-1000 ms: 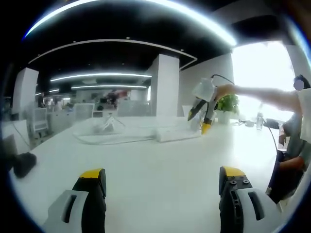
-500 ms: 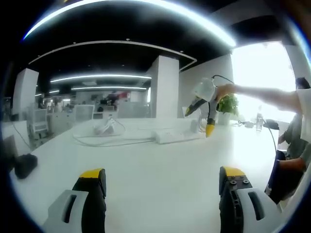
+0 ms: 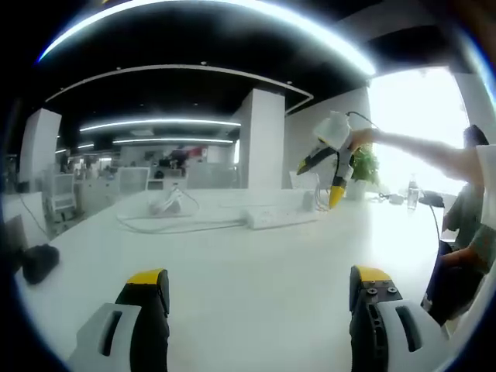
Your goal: Straighten the power strip on the desk, plug the charger into it
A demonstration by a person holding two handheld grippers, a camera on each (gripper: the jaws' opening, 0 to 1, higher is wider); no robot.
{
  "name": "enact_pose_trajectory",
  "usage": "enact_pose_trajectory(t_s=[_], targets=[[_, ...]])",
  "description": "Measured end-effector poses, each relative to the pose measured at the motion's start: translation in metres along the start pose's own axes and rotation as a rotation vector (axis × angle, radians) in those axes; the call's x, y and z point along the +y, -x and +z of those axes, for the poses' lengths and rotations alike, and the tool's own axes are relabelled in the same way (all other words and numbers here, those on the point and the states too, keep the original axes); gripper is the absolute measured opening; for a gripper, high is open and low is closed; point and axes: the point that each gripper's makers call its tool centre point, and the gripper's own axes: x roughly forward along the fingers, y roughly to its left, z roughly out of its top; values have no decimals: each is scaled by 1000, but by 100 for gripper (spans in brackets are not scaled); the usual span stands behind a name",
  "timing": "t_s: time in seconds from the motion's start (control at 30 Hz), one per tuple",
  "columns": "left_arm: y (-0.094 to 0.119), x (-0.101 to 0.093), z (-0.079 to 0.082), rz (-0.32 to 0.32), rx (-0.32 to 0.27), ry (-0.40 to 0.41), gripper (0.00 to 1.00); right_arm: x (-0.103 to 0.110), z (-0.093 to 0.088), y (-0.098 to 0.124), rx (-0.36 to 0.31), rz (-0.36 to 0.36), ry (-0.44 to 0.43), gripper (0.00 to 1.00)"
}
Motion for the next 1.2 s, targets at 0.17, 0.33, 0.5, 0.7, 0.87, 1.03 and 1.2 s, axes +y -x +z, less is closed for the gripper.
enact_pose_trajectory(t_s=[0.17, 0.33, 0.5, 0.7, 0.87, 1.03, 1.2], targets=[[0, -2, 0, -7, 2, -2, 99, -4, 4, 16, -50, -35, -28, 100], [-1, -3, 0, -12, 0, -4, 99, -13, 10, 35, -143, -98, -82, 100], [-2, -4, -1, -15, 1, -4, 99, -17, 13, 50, -209, -144, -109, 100], [-2, -4, 0, -18, 3, -6, 99, -16, 20, 66, -295, -184, -156, 100], [-3, -2, 0, -19, 7, -14, 99, -17, 22, 79, -363, -226, -185, 100], [-6, -1, 0, -22, 10, -22, 99, -10, 19, 86, -405, -254, -206, 100], [-7, 0, 0, -21, 7, -20, 99, -11, 15, 97, -459, -286, -241, 100]])
